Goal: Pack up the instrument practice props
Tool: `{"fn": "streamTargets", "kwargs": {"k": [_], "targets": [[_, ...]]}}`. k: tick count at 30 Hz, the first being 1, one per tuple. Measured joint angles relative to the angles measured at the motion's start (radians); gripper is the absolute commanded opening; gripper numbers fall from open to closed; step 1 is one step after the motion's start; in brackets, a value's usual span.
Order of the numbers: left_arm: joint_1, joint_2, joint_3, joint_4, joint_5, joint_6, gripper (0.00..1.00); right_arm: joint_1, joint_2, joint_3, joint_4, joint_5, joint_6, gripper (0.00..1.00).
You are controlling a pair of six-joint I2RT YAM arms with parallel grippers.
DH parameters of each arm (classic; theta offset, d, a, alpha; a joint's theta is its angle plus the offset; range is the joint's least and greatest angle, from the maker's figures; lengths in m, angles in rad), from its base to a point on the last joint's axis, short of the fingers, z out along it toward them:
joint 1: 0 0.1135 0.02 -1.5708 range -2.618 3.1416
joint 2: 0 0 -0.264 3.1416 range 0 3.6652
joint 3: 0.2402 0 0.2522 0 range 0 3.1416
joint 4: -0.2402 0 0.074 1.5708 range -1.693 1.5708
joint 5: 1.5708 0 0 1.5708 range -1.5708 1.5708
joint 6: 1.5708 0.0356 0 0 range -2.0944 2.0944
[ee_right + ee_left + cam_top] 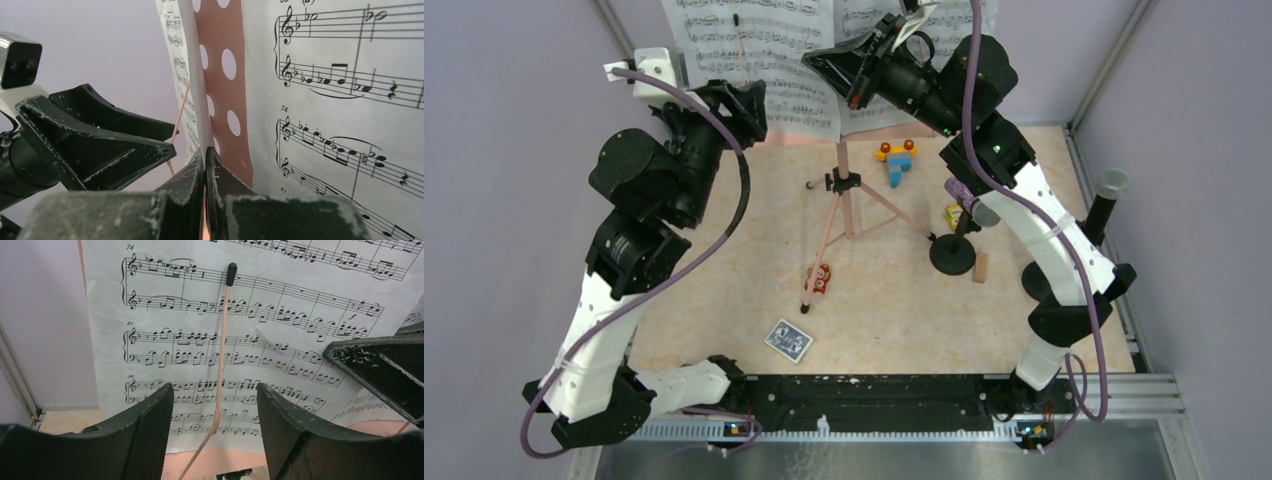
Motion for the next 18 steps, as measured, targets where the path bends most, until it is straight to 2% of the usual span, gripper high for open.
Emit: {"fn": "streamTargets", "kwargs": {"k": [10, 14, 18], "targets": [[0.0, 0.039, 0.005, 0.028, 0.005, 0.029, 0.35, 0.0, -0.011, -0.024, 0.012, -0.006, -0.002, 0.0], [0.0, 0.04, 0.005, 0.035, 0.006, 0.037, 0.28, 0.0, -0.019, -0.039, 0.017, -0.009, -0.005, 0.0], [0.0, 0.04, 0.006, 0.042, 0.006, 0.043, 0.14, 0.0, -0.038, -0.063, 0.027, -0.01, -0.008, 0.0]]}}
